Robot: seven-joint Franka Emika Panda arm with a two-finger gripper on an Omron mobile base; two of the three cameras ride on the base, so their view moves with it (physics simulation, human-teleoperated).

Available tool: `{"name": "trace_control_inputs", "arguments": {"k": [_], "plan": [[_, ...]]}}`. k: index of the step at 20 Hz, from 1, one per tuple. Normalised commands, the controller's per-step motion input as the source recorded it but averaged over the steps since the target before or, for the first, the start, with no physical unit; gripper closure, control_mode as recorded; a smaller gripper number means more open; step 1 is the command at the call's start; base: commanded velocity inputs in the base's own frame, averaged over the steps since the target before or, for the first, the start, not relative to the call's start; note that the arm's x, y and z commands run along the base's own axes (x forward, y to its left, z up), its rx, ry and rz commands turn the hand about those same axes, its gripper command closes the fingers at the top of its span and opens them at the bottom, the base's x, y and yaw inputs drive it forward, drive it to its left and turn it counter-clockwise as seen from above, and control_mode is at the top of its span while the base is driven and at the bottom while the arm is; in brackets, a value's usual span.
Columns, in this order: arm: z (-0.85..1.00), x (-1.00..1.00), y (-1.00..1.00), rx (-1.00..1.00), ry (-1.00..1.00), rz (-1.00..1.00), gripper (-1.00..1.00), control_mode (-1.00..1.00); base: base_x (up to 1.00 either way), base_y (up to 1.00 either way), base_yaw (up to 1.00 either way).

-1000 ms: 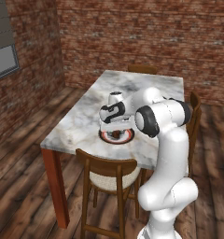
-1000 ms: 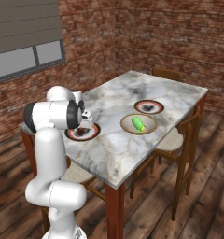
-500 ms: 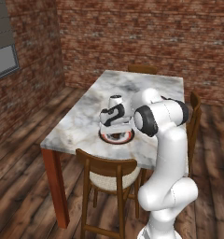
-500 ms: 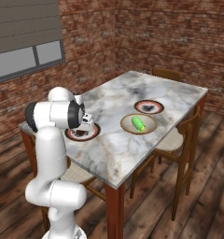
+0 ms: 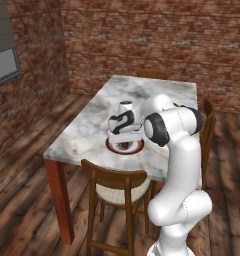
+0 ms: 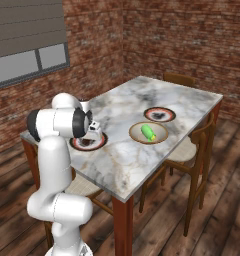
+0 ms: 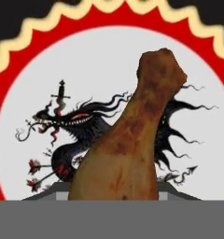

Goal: Pick the chicken drumstick and corn from their plates and place them in the bowl. Then put the bowl in the fridge.

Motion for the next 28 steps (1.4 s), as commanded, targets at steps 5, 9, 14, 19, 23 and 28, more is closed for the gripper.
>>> {"name": "trace_control_inputs", "arguments": {"k": [5,9,14,19,23,28], "plan": [[0.26,-0.01,-0.27,0.09,0.0,0.0,1.0,-1.0,0.0,0.0,0.0],[0.46,-0.11,-0.3,0.09,0.0,0.0,1.0,-1.0,0.0,0.0,0.0],[0.44,-0.17,-0.41,0.0,-0.02,0.01,1.0,-1.0,0.0,0.0,0.0],[0.44,-0.18,-0.47,-0.03,-0.05,0.02,1.0,-1.0,0.0,0.0,0.0],[0.36,-0.14,-0.51,-0.08,-0.08,0.01,1.0,-1.0,0.0,0.0,0.0],[0.24,-0.19,-0.59,-0.1,-0.07,0.1,1.0,-1.0,0.0,0.0,0.0]]}}
